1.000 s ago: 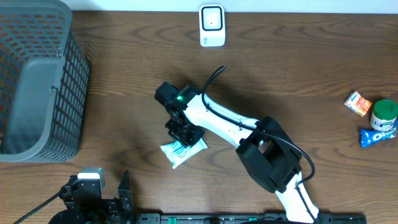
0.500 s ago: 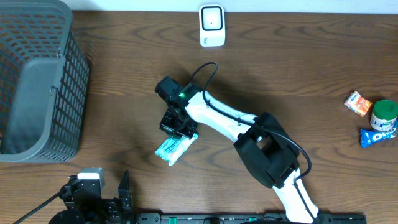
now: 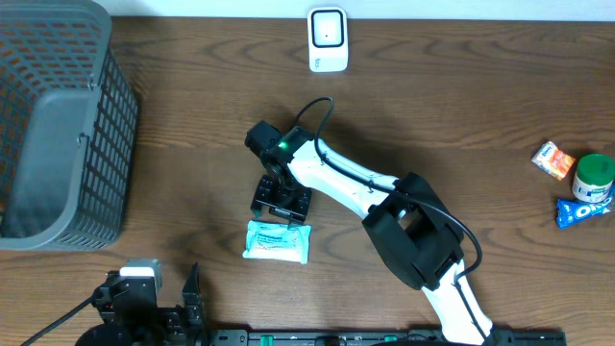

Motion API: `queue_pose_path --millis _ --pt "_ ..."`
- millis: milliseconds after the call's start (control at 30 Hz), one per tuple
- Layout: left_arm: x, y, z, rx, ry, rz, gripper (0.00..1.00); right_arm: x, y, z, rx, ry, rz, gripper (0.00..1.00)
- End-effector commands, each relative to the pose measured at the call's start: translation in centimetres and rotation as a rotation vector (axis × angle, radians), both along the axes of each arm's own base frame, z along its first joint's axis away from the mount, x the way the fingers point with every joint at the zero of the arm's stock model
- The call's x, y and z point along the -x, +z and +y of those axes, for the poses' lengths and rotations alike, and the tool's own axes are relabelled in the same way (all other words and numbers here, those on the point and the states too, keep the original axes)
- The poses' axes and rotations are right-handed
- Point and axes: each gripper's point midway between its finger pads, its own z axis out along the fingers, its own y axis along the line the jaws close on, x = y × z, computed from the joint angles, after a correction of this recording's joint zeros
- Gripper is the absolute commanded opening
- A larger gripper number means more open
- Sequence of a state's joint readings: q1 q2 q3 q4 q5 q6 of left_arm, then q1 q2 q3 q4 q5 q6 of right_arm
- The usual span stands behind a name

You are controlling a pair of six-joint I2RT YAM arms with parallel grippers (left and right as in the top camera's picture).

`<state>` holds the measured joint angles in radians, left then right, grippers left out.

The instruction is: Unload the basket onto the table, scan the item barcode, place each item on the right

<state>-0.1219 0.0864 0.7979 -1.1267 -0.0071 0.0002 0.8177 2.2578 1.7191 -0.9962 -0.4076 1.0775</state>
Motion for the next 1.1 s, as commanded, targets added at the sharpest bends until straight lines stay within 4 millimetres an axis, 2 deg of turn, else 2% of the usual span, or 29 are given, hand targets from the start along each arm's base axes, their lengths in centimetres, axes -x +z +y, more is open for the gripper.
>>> queue_pose_path --millis 0,67,167,333,400,500,667,733,800,900,1000,1067 --pt "0.1 0.1 0.2 -0.011 0.004 -0.007 0.98 -1.6 2.3 0.7 -0.079 0.117 -0.113 0.67" --pt "0.1 0.1 0.2 -0.011 0.004 -0.007 0.98 -2.6 3.8 0.9 -0.11 0.212 -0.189 0.68" --pt "0.1 0.1 0.2 -0.011 0.004 -0.007 0.98 -3.5 6.0 0.2 -0.103 0.357 -0.299 0.7" --pt "0.1 0.1 0.2 -0.011 0.004 -0.007 0.98 -3.0 8.2 -1.9 -0.049 0.701 -0.435 0.72" --pt "0.1 0.1 0.2 -0.011 0.004 -0.007 0.98 -2.4 8.1 -2.4 -0.036 0.874 -0.457 0.73" --pt "0.1 0.1 0.2 -0.011 0.004 -0.007 0.98 -1.6 7.6 -3.8 0.004 1.076 -0.447 0.65" --pt "0.1 0.1 0.2 -0.011 0.004 -0.007 0.98 2.4 6.6 -2.6 -0.227 1.445 -0.41 0.63" --pt "0.1 0.1 0.2 -0.011 0.004 -0.007 0.98 3.6 6.0 -2.3 -0.28 1.545 -0.409 0.91" --pt "0.1 0.1 0.2 -0.011 0.004 -0.007 0.98 3.6 5.6 -2.0 -0.29 1.57 -0.427 0.91" --pt "0.1 0.1 0.2 -0.011 0.004 -0.007 0.98 3.2 4.9 -1.1 -0.343 1.58 -0.475 0.98" --pt "0.1 0.1 0.2 -0.011 0.004 -0.007 0.98 3.0 4.2 -0.2 -0.404 1.576 -0.493 0.93" --pt "0.1 0.1 0.2 -0.011 0.004 -0.007 0.98 2.7 3.4 0.0 -0.406 1.575 -0.496 0.83"
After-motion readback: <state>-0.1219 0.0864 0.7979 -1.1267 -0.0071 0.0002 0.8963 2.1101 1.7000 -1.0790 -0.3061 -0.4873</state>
